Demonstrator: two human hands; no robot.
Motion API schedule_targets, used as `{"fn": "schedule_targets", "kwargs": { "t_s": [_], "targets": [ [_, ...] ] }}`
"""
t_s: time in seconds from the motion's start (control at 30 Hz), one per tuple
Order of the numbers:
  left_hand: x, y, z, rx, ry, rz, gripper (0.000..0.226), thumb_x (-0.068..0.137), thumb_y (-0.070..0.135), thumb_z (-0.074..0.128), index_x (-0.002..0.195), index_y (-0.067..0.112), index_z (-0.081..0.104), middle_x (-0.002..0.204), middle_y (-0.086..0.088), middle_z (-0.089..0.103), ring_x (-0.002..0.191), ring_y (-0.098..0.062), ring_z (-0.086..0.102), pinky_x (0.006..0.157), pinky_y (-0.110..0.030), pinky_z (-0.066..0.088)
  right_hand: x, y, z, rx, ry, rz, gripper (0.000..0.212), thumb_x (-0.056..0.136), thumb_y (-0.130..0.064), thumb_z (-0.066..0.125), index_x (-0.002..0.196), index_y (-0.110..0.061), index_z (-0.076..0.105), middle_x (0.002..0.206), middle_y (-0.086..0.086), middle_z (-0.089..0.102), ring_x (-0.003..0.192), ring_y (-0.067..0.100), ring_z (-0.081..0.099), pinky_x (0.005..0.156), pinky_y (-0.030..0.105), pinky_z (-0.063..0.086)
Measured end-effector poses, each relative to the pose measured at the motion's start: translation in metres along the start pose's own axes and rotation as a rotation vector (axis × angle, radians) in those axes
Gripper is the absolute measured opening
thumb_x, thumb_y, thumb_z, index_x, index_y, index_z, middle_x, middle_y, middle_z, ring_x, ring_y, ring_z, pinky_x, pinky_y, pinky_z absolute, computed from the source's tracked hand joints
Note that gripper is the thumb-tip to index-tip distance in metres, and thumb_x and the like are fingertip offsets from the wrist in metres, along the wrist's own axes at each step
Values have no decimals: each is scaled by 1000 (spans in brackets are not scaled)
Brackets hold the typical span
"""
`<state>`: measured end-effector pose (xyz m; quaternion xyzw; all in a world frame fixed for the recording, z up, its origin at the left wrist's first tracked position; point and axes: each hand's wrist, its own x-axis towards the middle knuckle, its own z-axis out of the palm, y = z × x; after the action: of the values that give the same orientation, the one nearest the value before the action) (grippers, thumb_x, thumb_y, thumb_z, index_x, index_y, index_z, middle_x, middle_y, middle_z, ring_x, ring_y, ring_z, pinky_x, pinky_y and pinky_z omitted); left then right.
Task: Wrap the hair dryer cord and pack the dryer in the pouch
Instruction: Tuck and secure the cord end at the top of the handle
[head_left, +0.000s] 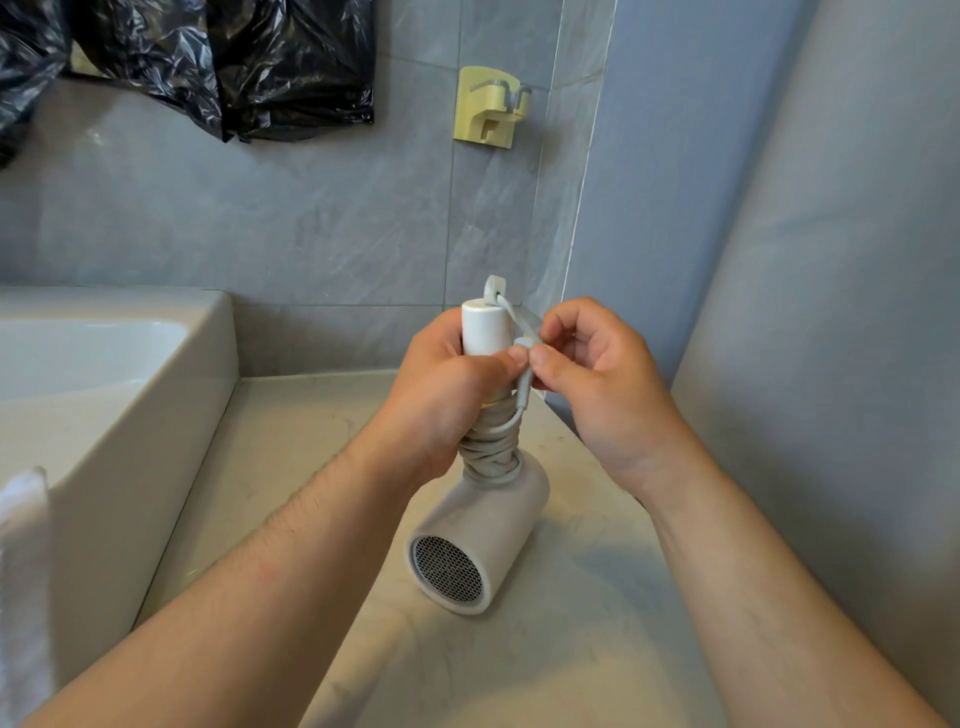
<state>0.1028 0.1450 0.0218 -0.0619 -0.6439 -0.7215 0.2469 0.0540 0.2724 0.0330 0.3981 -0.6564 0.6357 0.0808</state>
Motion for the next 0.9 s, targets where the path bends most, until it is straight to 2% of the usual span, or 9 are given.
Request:
{"fn": "schedule_targets", "kwargs": {
  "t_s": [0.13,0.27,0.37,0.5,0.6,0.67,0.73,0.83,0.9],
  "targets": [
    [-1,-1,3,3,87,48,37,70,17,64,99,-5,59,81,-15,61,74,-25,59,67,-39,48,-1,3,2,7,-41,-6,16,74,-13,61,84,-25,56,79,-2,55,76,16,51,72,34,46],
    [-1,-1,2,15,71,28,38,72,19,64,103,-2,59,85,-16,61,78,-27,59,69,-41,48,-1,7,2,106,-42,15,24,70,-5,64,85,-21,57,79,-4,57,75,14,51,72,31,45],
    [-1,0,1,23,76,39,30,73,19,64,98,3,60,83,-14,61,76,-25,58,68,-40,48,-1,9,8,154,-6,13,23,70,-3,63,82,-22,57,77,-5,56,72,13,50,67,24,46],
    [-3,1,5,74,50,78,20,76,18,63,92,7,59,79,-13,62,71,-24,59,64,-40,51,-1,13,12,107,73,-3,17,74,-7,60,78,-23,57,79,7,51,61,12,47,56,15,42],
    [-4,1,4,82,-5,83,20,75,16,64,93,10,59,80,-9,65,72,-19,63,63,-34,53,-1,14,7,179,57,52,16,72,-7,62,80,-22,62,76,7,57,64,17,52,59,20,45],
    [-4,2,0,69,-28,70,18,73,14,62,91,12,59,77,-5,64,68,-16,61,59,-27,52,0,12,2,350,33,102,18,71,-5,58,81,-18,64,75,5,59,65,18,53,61,25,47],
    [-5,3,-4,23,-54,32,14,71,10,58,84,14,58,72,-2,62,63,-15,58,55,-26,49,3,11,-2,466,107,173,18,70,-10,54,84,-14,64,82,2,60,61,14,50,58,26,43],
    [-3,7,-11,39,-120,11,16,67,10,52,81,12,59,71,-1,61,69,-19,57,62,-30,46,4,17,-3,302,108,250,19,75,-31,61,89,-22,71,84,-2,65,63,13,47,57,26,38],
    [-2,10,-16,93,-157,17,17,65,10,51,80,11,60,70,0,62,71,-19,57,66,-33,42,1,19,2,294,35,264,16,76,-30,64,87,-23,74,73,-8,65,61,11,47,56,23,37]
  ]
}}
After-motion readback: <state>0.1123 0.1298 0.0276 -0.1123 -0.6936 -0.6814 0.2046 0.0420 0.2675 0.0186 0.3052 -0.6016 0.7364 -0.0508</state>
